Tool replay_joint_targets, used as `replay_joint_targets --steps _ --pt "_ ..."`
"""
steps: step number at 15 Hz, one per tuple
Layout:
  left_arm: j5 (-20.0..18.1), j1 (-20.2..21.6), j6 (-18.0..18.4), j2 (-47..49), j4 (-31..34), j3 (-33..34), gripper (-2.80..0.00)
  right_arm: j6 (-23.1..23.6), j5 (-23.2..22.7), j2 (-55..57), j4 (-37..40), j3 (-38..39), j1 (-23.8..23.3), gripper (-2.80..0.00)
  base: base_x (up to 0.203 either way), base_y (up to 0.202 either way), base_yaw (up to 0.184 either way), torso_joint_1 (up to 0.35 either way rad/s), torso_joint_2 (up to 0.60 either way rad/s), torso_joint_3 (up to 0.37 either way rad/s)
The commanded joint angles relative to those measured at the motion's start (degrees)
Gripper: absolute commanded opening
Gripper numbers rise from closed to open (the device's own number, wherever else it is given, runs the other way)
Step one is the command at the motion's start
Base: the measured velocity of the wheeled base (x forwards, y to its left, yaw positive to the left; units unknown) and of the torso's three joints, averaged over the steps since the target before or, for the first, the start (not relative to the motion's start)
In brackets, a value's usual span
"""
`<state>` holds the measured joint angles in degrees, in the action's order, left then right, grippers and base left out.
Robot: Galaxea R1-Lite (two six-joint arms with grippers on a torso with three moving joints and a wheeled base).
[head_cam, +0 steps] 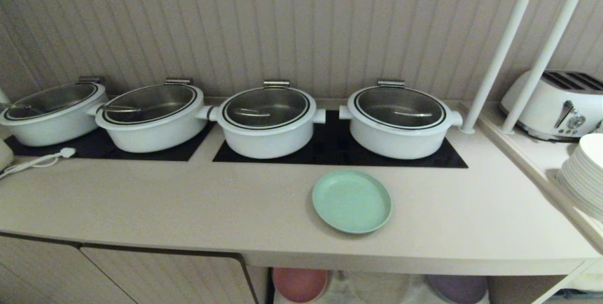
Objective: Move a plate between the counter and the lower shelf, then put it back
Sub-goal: Pick up the plate
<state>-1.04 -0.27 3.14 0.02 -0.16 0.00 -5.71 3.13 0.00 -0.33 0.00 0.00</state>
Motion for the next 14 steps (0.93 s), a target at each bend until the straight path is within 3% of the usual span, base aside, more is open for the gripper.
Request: replay_joint_targets --steps 1,14 --pt "-0.02 0.0 0.03 -0.02 -0.02 0.0 -2.8 -0.01 0.03 0.0 -0.02 0.0 0.0 -2.8 0.0 0.0 0.0 0.0 0.0 0.0" --pt "-0.02 0.0 0.11 0.0 -0.02 0.0 -2.8 -0.01 0.03 0.0 -0.02 0.0 0.0 -2.8 0.0 0.0 0.0 0.0 0.0 0.0"
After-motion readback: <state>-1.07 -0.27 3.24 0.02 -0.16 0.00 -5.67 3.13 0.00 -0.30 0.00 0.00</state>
